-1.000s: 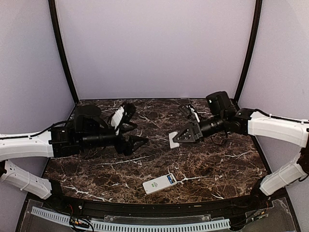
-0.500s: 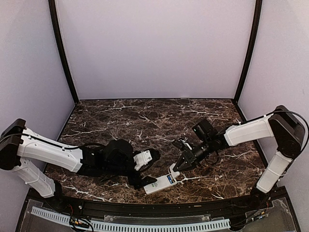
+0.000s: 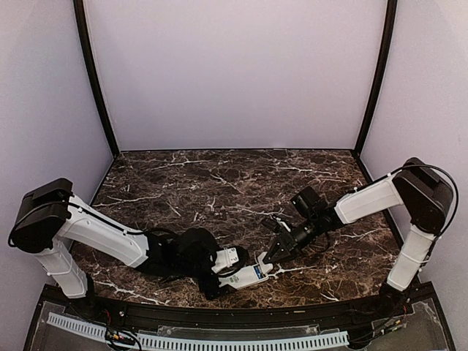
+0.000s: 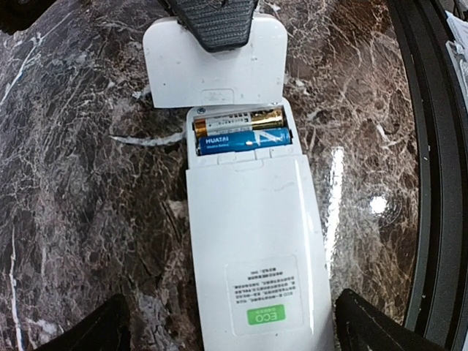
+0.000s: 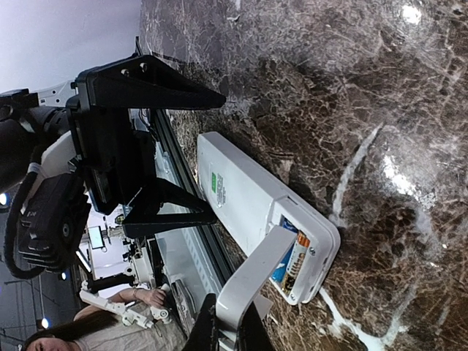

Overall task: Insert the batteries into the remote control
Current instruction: Hold the remote control without the battery cover at the center of the board.

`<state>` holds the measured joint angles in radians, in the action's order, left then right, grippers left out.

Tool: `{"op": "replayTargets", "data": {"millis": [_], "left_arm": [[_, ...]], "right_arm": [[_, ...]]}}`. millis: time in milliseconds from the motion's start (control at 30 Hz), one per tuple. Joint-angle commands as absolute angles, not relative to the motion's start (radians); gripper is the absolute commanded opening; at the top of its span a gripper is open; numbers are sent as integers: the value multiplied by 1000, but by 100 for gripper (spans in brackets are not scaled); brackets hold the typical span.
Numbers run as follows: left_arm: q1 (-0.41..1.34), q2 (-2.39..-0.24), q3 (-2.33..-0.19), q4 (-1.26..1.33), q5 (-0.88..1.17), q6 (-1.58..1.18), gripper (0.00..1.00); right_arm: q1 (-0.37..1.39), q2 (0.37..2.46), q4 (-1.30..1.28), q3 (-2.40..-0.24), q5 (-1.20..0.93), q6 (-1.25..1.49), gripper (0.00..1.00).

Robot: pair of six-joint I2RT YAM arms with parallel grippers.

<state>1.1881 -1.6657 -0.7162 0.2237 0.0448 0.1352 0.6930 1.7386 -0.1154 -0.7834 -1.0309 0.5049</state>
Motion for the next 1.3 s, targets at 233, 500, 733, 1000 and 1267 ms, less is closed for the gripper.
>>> {"op": "replayTargets", "data": {"millis": [233,500,733,1000,1267], "left_arm": [[1201,-1702,-734,194,80,150,97],[1201,-1748,-756,182,107,138,89],[1201,-1751,-756,180,112,140,85],[1201,-1773,-769,168,122,137,74],[1201,-1776,-770,165,121,134,72]], "right_arm": [[689,1783,27,-726,-1075,552,0],[690,1776,152,-667,-1074,652,0],[690,1790,191,-655,-1073,672,0],[703,1811,268,-634,-1096,723,0],[708,1816,278,-623,-1069,734,0]]}}
